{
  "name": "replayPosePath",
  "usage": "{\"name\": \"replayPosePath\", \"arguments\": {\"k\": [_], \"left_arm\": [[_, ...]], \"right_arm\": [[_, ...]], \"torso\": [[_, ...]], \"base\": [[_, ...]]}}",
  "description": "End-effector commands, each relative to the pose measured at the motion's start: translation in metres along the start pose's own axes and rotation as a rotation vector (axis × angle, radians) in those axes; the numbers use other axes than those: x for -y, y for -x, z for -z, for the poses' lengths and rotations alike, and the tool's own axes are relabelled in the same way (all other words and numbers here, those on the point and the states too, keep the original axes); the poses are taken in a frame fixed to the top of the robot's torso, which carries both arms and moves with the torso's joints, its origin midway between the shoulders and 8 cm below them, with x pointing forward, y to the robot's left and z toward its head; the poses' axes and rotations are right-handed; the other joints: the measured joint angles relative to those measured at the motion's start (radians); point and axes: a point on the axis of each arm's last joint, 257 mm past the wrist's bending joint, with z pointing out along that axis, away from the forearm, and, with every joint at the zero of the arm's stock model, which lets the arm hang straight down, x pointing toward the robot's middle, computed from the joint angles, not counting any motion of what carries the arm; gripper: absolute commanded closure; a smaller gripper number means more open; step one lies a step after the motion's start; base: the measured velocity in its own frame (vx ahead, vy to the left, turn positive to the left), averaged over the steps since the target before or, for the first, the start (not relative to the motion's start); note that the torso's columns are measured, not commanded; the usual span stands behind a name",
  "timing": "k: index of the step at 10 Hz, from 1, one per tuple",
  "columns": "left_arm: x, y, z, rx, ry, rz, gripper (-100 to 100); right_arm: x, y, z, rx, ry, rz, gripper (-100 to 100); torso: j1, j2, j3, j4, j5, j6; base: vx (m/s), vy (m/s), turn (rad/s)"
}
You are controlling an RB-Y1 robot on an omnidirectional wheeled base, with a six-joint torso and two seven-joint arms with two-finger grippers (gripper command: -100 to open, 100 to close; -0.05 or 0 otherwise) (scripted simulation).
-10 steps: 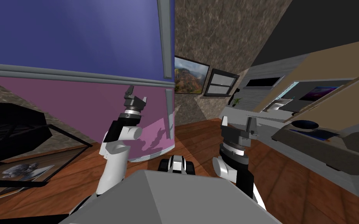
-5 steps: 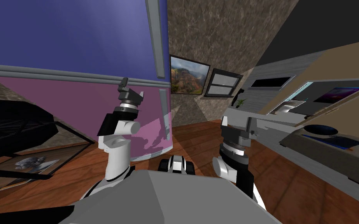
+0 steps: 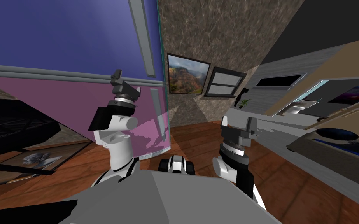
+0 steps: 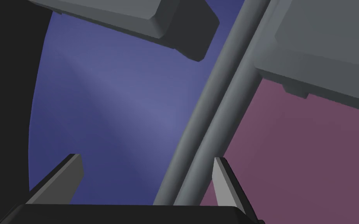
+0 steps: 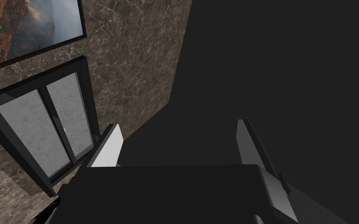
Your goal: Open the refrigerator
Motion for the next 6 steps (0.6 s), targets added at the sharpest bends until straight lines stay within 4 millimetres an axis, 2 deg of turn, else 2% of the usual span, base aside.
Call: {"name": "replayPosePath", "arguments": {"k": [1,6], "left_arm": [[0.014,0.008,-0.013,0.027,-0.008,0.036,-100],[0.030,0.019,-0.028,0.082,-0.007,0.140,-100]], "right_arm": [[0.000,0.000,0.000,0.000,0.000,0.000,0],[0.000,0.000,0.000,0.000,0.000,0.000,0]], "torso": [[-0.002,-0.002,-0.001,-0.001,0.000,0.000],[-0.001,-0.002,-0.001,-0.001,0.000,0.000]], "base": [[0.066,-0.188,0.106],[0.053,-0.166,0.086]]}}
